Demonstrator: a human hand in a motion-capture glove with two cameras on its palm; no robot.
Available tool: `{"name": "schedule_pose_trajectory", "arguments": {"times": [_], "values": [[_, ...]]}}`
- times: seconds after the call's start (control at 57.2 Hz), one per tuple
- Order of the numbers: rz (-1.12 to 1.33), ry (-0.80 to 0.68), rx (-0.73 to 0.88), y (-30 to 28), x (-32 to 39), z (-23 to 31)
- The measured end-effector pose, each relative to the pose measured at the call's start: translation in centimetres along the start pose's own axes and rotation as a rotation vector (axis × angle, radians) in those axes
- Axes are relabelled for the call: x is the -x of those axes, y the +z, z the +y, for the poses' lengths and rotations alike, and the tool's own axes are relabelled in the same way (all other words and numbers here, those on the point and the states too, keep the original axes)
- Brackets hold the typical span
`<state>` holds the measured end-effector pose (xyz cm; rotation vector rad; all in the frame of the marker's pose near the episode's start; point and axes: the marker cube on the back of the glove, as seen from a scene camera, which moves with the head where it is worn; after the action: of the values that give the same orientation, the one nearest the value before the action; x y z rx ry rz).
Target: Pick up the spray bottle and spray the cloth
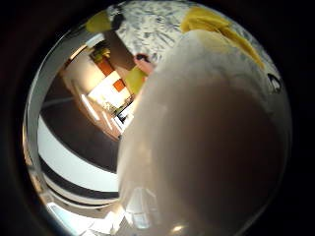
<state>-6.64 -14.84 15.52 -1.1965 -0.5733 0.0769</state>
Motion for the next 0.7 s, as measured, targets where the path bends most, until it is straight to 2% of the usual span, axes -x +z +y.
{"name": "schedule_pose_trajectory", "arguments": {"times": [0.21,0.402,0.577,0.699], "values": [[0.088,0.278,0.098,1.5,-2.5,-4.7],[0.113,0.44,0.162,3.1,-5.2,-8.1],[0.085,0.481,0.223,3.6,-6.0,-9.1],[0.085,0.453,0.193,3.1,-4.8,-8.5]]}}
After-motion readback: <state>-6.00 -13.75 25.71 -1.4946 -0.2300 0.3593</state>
